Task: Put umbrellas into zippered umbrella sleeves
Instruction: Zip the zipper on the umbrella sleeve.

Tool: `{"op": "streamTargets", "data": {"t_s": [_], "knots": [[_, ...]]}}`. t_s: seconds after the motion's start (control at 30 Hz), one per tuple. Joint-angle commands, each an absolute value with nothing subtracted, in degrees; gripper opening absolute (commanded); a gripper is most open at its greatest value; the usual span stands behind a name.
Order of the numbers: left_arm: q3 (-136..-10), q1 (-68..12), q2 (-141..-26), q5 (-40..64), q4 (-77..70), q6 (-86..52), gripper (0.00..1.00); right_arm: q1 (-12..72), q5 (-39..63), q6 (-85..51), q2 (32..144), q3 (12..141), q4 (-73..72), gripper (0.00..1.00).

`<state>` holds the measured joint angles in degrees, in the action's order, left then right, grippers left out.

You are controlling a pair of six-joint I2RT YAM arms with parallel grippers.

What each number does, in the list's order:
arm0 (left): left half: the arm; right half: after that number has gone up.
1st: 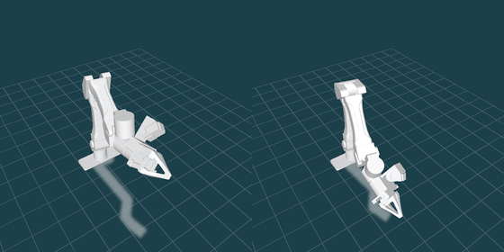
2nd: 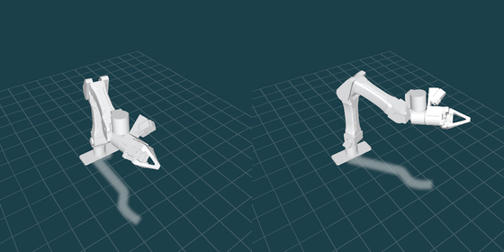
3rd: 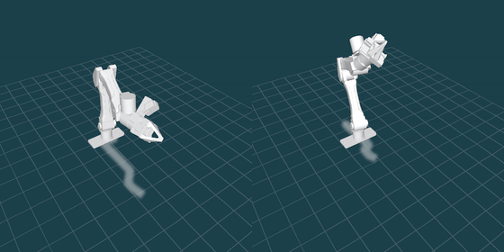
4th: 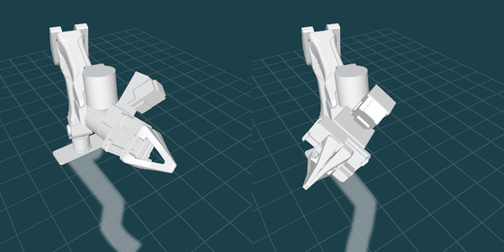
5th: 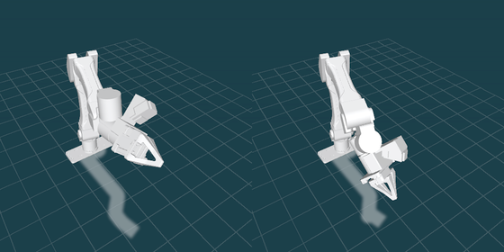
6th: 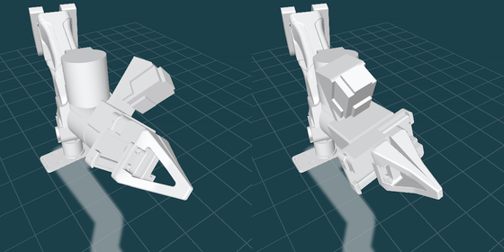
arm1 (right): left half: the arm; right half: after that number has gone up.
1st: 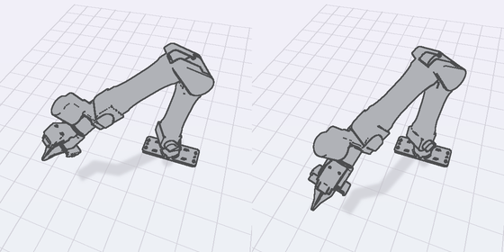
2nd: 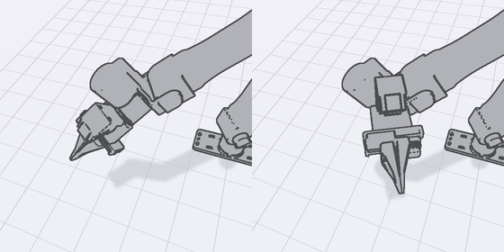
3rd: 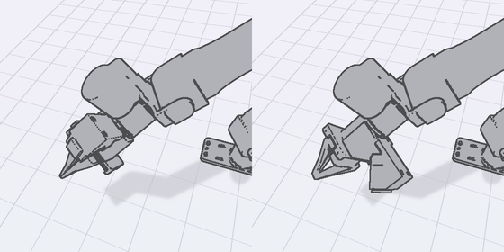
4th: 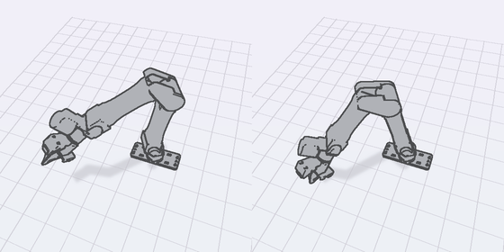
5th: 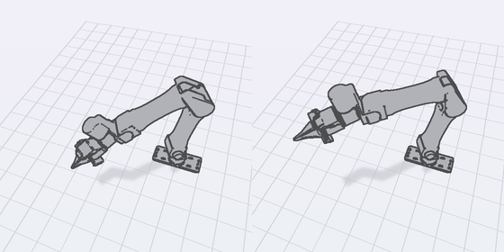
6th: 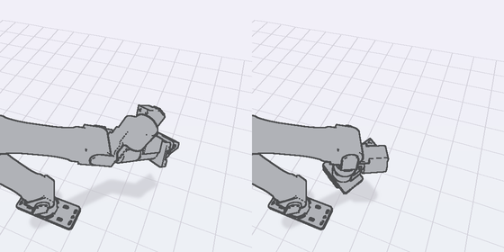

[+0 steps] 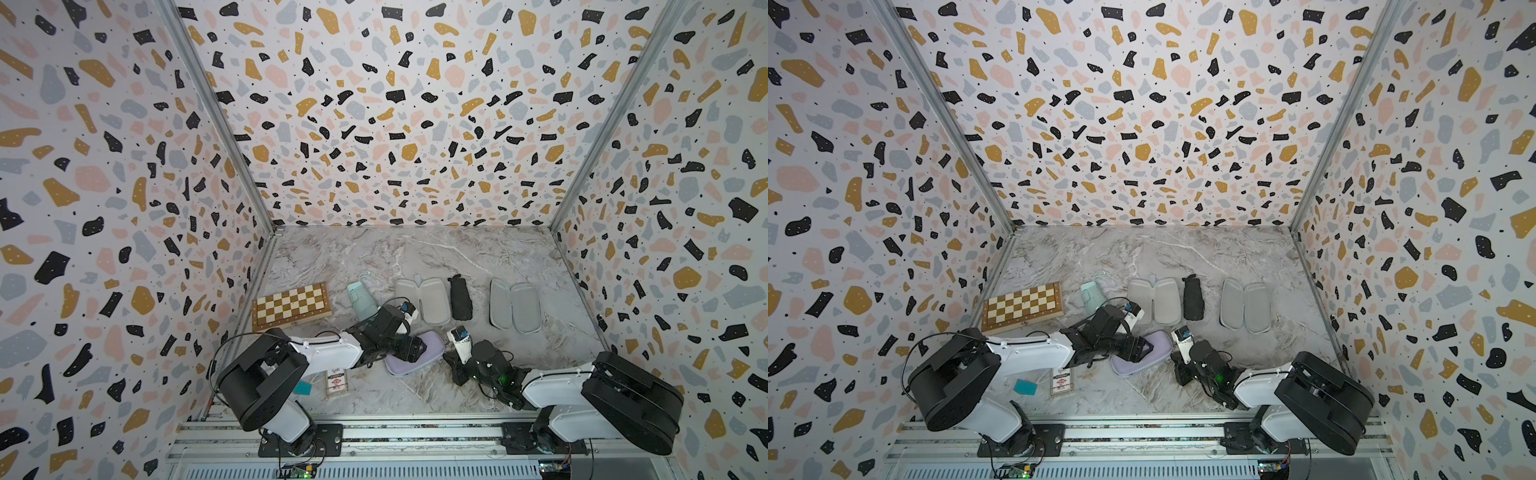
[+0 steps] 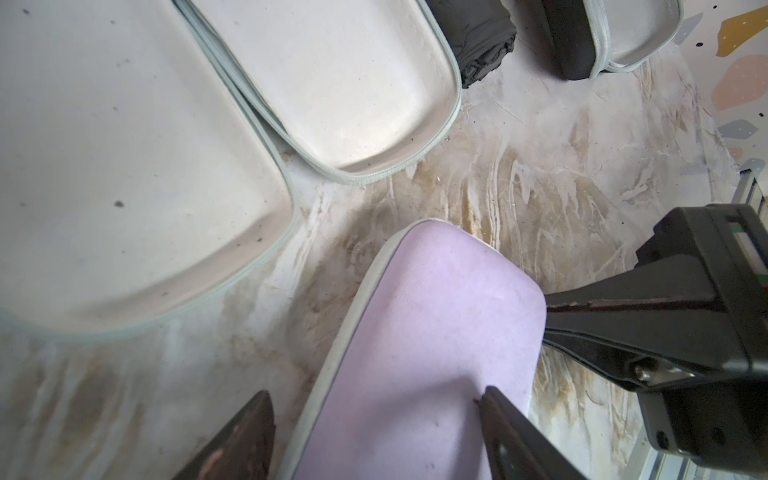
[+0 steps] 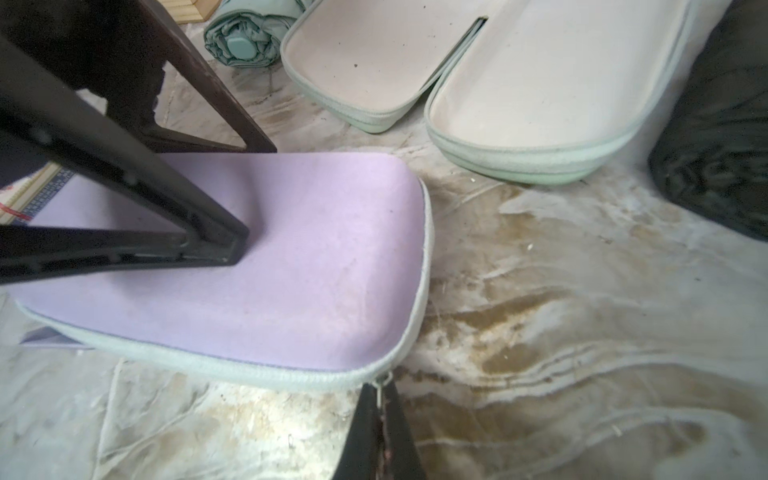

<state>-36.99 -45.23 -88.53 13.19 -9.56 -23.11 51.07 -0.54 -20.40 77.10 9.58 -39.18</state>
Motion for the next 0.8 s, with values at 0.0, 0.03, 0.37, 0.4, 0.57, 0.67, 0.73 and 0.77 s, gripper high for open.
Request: {"op": "streamTargets", "data": {"t_s": [0.0,0.03,0.37,0.4,0.57,0.67,0.73,0.77], "knots": [[-34.9,-45.9,-91.3,10.1,-7.4,-22.6,0.74,54.0,-2.1,-21.7,75.8,10.1,-38.0,0.00],[-34.7,-45.9,-91.5,10.0,-7.7,-22.8,0.74,54.8,-2.2,-22.1,76.0,10.2,-38.0,0.00],[-33.6,-46.2,-93.4,11.2,-12.4,-26.2,0.70,59.1,-0.1,-23.8,79.6,12.2,-42.0,0.00],[-33.7,-46.2,-93.9,11.4,-12.9,-26.7,0.70,59.9,-0.6,-23.8,79.7,12.7,-41.8,0.00],[-33.8,-46.2,-94.3,10.3,-14.6,-29.2,0.70,62.9,-0.3,-24.5,81.2,13.9,-43.4,0.00],[-33.5,-46.2,-94.4,10.0,-16.0,-30.3,0.69,65.2,-0.6,-25.0,82.4,14.6,-44.9,0.00],[-33.4,-46.1,-94.4,9.6,-16.4,-31.1,0.69,66.7,-0.7,-25.1,83.4,15.4,-45.4,0.00],[-33.4,-45.9,-94.3,9.4,-16.4,-31.4,0.68,67.0,-0.8,-25.0,84.0,15.8,-45.5,0.00]]}}
